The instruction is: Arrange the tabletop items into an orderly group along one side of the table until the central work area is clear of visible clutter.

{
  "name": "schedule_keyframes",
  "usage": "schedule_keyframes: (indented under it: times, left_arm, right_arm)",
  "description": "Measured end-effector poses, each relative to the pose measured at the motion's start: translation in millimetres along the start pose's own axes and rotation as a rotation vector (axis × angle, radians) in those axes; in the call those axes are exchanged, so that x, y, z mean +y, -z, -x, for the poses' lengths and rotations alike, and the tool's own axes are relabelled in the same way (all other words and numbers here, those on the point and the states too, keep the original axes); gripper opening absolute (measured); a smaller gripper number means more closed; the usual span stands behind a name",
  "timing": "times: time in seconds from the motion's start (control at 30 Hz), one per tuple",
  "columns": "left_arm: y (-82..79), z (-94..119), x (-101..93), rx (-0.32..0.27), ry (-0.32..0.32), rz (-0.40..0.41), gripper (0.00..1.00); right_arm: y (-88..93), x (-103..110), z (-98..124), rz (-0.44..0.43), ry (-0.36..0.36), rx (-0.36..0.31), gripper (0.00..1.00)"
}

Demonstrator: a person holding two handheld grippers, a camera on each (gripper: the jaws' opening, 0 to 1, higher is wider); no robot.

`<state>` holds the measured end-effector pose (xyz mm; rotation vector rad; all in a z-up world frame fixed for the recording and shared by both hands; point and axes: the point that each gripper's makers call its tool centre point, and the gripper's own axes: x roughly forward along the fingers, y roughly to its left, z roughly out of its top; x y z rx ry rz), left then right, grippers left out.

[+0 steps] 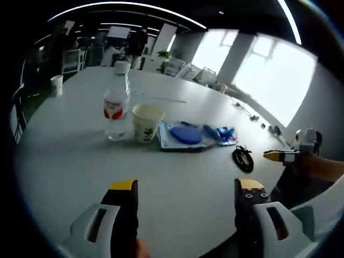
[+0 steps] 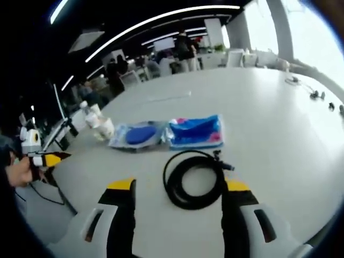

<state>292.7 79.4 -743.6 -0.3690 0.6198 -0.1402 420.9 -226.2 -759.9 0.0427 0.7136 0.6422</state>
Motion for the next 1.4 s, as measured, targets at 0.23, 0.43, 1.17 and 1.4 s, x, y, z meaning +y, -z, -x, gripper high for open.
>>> schedule_keyframes:
  times: [0.23,0.43,1.17,1.4]
  left_arm:
    - [2.7,13.6,12.7,-0.002,-0.012,0.004,0.75]
    - [4.6,22.9,19.5,-0.003,-0.018,0.002,0.79]
    - [10.8,41.9,41.4,0.027,-0.066,0.042,0.86]
    - [10.5,35.7,35.8,0.032,-0.059,0.042,0.86]
  right_arm:
    - [5.2,9.0,7.3,0.014,-0.024,-0.007,0.68]
    - [0.4,17.6,13.6,0.023,-0.059,-0.036,0.72]
    - [17.0,2.2,37.4,0.004,-0.083,0.026,0.85]
    - [21.0,-2.3,37.0,0.000,-0.084,0.043,0.84]
